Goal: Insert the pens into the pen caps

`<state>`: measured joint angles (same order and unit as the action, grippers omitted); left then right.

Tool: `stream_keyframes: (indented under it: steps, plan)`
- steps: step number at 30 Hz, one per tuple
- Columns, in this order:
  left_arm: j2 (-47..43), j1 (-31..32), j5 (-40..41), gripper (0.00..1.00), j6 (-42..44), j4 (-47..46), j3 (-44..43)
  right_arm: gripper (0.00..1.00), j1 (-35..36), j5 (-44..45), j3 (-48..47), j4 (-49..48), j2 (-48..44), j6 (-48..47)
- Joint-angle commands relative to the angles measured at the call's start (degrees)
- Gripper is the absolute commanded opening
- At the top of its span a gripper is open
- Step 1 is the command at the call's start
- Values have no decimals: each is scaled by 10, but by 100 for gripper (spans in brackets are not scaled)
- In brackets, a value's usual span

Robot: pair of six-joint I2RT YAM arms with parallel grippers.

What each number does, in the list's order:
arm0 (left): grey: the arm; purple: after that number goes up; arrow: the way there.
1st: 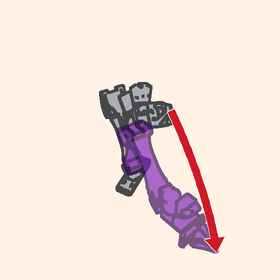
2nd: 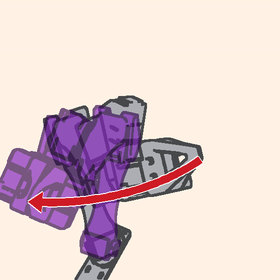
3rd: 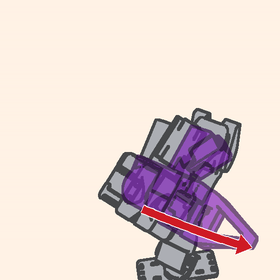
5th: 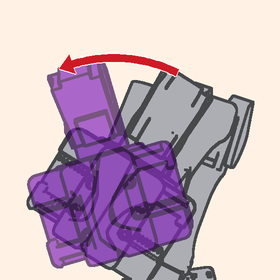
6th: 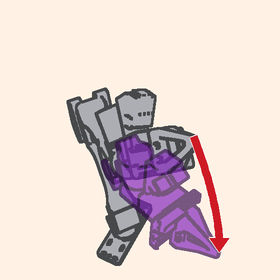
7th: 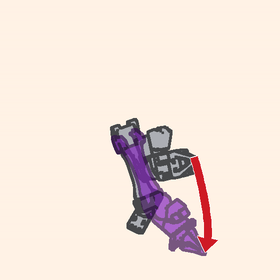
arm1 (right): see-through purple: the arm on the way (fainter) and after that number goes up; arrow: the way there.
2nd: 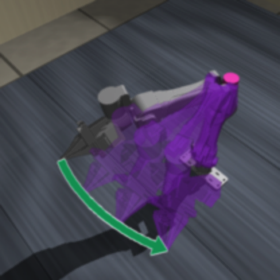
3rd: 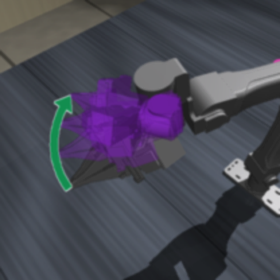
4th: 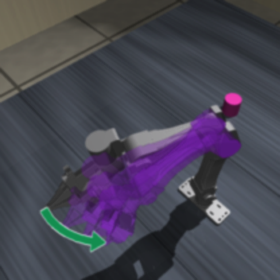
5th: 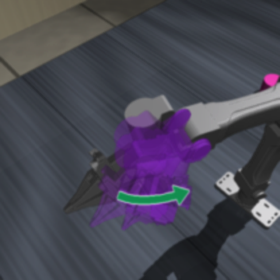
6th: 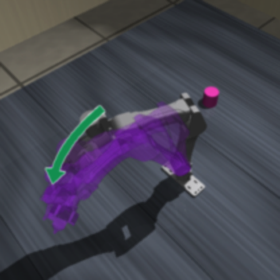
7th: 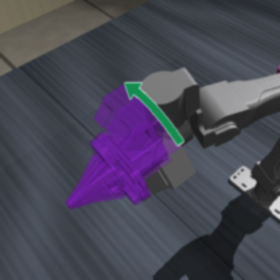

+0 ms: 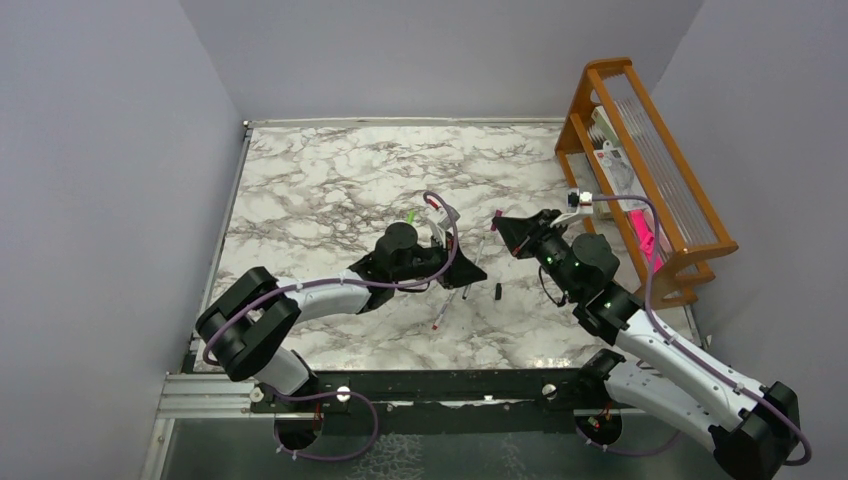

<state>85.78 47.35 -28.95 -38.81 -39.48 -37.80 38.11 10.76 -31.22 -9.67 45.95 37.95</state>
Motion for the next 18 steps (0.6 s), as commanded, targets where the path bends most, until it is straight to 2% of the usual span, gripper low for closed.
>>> stream_keyframes:
  steps: [1,18]
  plan:
    - [5,8,-30,0,-24,-30,-21,1,3,-32,-2,-52,-1,-29]
    - [0,13,-25,0,-25,-29,-25,1,3,-42,15,-55,15,-30]
